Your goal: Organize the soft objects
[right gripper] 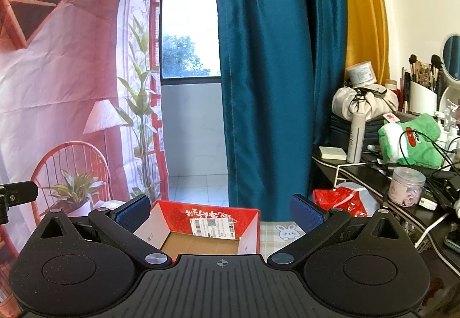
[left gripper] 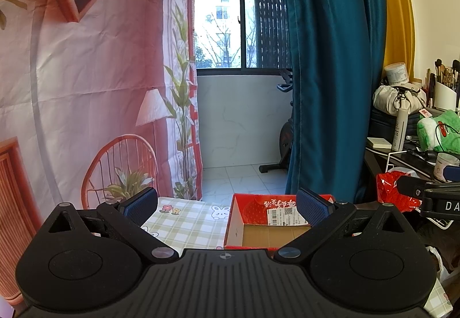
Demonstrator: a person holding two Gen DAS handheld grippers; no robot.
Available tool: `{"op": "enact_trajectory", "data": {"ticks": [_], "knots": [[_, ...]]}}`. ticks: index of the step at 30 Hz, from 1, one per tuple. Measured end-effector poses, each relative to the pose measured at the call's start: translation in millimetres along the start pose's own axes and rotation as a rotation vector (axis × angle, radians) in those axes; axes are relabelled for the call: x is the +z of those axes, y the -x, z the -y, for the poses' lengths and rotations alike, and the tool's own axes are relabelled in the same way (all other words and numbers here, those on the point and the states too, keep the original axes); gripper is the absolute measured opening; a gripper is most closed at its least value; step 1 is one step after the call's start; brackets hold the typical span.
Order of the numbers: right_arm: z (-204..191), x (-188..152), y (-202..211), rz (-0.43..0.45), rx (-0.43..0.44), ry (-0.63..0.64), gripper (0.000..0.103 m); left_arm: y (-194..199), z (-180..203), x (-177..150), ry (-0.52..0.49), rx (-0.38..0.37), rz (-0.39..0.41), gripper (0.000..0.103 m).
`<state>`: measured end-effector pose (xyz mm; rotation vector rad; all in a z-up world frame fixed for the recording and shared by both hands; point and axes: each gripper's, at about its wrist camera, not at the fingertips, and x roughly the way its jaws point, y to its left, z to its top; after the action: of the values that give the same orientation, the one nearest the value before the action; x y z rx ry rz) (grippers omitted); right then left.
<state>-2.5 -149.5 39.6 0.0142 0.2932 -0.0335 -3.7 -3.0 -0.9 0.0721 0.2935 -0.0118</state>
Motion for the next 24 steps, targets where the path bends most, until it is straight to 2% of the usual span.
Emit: {"op": "enact_trajectory", "data": {"ticks": [24], "knots": [[1.9, -0.5, 0.2, -0.001, 0.000, -0.002, 0.103, 0.3, 0.2, -0.9, 0.003, 0.001, -0.006, 0.103]]}}
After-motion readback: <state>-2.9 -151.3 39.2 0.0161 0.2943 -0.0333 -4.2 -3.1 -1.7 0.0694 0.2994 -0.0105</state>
